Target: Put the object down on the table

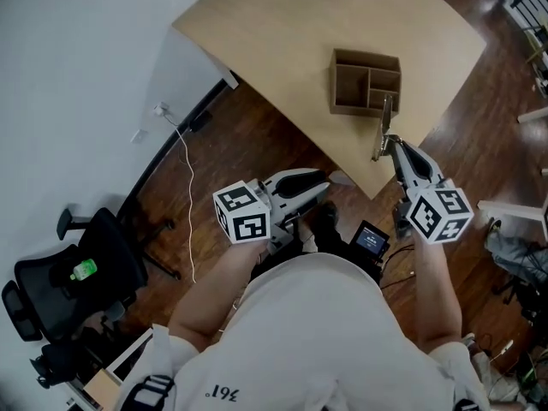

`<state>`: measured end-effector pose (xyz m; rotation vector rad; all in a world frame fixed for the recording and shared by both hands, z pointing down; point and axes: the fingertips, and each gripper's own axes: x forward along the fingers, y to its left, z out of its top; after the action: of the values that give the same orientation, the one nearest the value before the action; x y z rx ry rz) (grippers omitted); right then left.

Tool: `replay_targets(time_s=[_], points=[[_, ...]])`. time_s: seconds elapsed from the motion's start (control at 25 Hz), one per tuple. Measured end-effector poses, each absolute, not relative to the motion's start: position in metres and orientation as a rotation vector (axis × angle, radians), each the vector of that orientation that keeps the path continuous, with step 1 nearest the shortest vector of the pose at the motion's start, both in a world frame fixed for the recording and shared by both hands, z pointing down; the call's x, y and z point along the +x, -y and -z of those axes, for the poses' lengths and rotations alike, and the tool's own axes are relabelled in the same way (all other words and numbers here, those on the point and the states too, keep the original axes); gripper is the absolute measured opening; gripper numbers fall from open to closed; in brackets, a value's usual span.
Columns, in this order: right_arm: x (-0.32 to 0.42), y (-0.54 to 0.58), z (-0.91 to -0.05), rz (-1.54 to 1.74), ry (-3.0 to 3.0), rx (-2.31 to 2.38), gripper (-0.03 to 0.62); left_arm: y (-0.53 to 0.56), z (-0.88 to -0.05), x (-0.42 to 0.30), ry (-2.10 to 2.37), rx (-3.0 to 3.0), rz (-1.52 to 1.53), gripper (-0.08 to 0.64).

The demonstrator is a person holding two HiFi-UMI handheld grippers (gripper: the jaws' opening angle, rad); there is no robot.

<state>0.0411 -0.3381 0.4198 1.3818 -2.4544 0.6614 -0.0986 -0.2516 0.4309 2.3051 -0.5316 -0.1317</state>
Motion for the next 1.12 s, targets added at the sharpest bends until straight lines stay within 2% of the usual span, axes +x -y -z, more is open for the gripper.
replay_targets(time_s=[1.12], points=[[0.007, 0.479, -0.476, -0.574, 2.406, 1.219, 0.020, 0.344, -0.455, -0.078, 0.609, 2.253, 0.066, 0.094]])
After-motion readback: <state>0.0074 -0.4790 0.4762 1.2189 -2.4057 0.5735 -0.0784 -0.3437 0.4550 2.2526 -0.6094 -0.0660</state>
